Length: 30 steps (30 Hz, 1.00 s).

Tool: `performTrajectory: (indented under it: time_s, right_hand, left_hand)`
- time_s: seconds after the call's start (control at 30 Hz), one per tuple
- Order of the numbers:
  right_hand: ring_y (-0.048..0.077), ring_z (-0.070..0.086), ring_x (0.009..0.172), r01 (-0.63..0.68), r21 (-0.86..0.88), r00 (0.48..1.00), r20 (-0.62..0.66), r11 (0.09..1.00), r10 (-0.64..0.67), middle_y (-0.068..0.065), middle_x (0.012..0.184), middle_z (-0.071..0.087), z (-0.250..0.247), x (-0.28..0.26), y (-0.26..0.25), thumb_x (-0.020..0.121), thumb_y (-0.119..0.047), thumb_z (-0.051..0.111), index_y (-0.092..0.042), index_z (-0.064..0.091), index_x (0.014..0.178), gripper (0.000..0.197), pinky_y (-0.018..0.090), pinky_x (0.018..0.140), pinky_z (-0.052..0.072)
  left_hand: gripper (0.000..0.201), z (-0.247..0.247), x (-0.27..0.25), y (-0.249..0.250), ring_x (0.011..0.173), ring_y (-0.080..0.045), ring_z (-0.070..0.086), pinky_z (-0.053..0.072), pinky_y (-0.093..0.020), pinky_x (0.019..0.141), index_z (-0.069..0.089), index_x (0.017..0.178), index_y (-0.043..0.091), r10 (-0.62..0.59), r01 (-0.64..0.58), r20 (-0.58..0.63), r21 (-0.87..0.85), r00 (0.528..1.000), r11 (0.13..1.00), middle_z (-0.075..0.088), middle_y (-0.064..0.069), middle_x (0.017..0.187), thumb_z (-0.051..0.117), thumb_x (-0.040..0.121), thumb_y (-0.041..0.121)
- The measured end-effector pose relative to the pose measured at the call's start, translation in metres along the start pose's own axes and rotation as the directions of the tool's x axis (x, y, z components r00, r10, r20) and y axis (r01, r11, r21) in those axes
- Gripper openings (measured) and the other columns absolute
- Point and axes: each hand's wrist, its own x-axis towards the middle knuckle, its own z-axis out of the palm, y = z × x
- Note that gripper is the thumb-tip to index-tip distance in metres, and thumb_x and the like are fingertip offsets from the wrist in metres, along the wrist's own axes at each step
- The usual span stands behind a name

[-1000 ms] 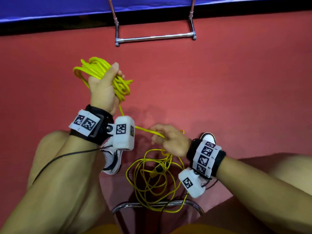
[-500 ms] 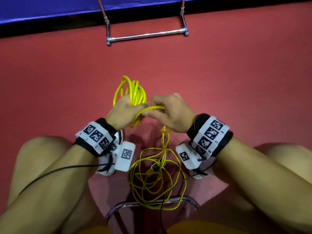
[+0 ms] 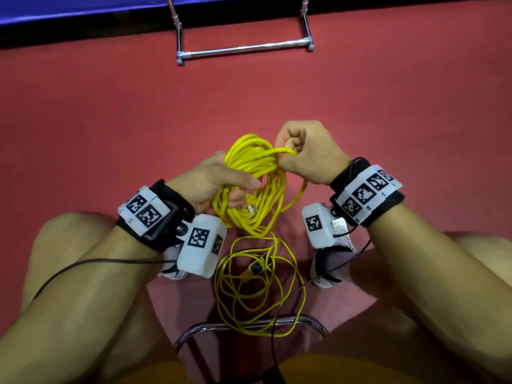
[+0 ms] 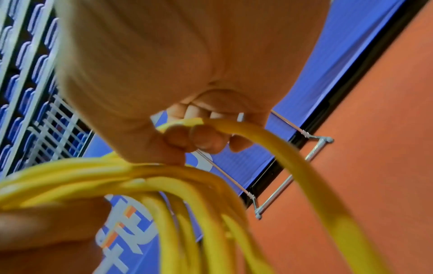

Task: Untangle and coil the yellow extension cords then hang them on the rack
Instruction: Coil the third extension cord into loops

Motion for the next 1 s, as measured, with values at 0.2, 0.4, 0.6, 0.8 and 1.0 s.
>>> performTrajectory:
  time_s: [0.2, 0.4, 0.6, 0.8, 1.0]
  right_hand:
    - [0.015, 0.05, 0.071, -0.129, -0.485, 0.946, -0.323, 0.865, -0.04, -0.008, 0.077, 0.058, -0.008, 0.009, 0.024, 0.074, -0.019, 0.07, -0.022, 0.058, 0.109, 0.038, 0.032, 0.066, 0.04]
    - [0.02, 0.054, 0.071, -0.325, -0.26, 0.946, -0.098, 0.909, 0.31, 0.0, 0.072, 0.065, 0.03, 0.002, 0.057, 0.081, -0.04, 0.062, -0.014, 0.065, 0.083, 0.026, 0.039, 0.07, 0.049]
    - [0.012, 0.047, 0.045, -0.4, 0.229, 0.908, 0.23, 0.887, 0.35, -0.003, 0.048, 0.047, 0.081, -0.018, 0.048, 0.089, -0.004, 0.067, -0.012, 0.052, 0.063, 0.032, 0.027, 0.054, 0.038]
    - [0.001, 0.047, 0.041, -0.417, 0.176, 0.897, 0.239, 0.892, 0.372, -0.007, 0.051, 0.053, 0.102, -0.029, 0.063, 0.089, 0.013, 0.056, -0.013, 0.05, 0.072, 0.032, 0.018, 0.048, 0.039]
    - [0.007, 0.04, 0.046, -0.436, -0.134, 0.841, 0.291, 0.89, 0.456, -0.007, 0.055, 0.047, 0.1, -0.039, 0.072, 0.102, -0.02, 0.052, -0.022, 0.049, 0.071, 0.031, 0.03, 0.052, 0.036]
  left_hand:
    - [0.013, -0.003, -0.009, 0.008, 0.036, -0.015, 0.035, 0.051, -0.032, 0.063, 0.056, 0.057, 0.016, 0.067, -0.065, -0.002, -0.255, 0.998, 0.965, 0.035, 0.004, 0.038, 0.066, 0.065, 0.015]
    - [0.048, -0.016, -0.011, 0.013, 0.037, -0.01, 0.039, 0.052, -0.03, 0.064, 0.036, 0.067, 0.017, 0.202, -0.206, -0.068, -0.537, 0.977, 0.818, 0.037, 0.008, 0.036, 0.083, 0.057, 0.016]
    - [0.016, -0.029, -0.003, 0.022, 0.038, -0.009, 0.041, 0.049, -0.027, 0.063, 0.043, 0.072, 0.015, 0.183, -0.415, -0.388, -0.682, 0.903, 0.601, 0.039, 0.011, 0.037, 0.058, 0.074, 0.018]
    - [0.041, -0.038, 0.004, 0.021, 0.043, -0.011, 0.05, 0.046, -0.025, 0.065, 0.05, 0.045, 0.015, 0.199, -0.537, -0.518, -0.66, 0.832, 0.525, 0.048, 0.005, 0.041, 0.049, 0.086, 0.02]
    - [0.042, -0.049, 0.012, 0.018, 0.046, -0.013, 0.049, 0.048, -0.027, 0.06, 0.051, 0.056, 0.015, 0.15, -0.612, -0.652, -0.573, 0.743, 0.545, 0.048, 0.004, 0.047, 0.05, 0.098, 0.015]
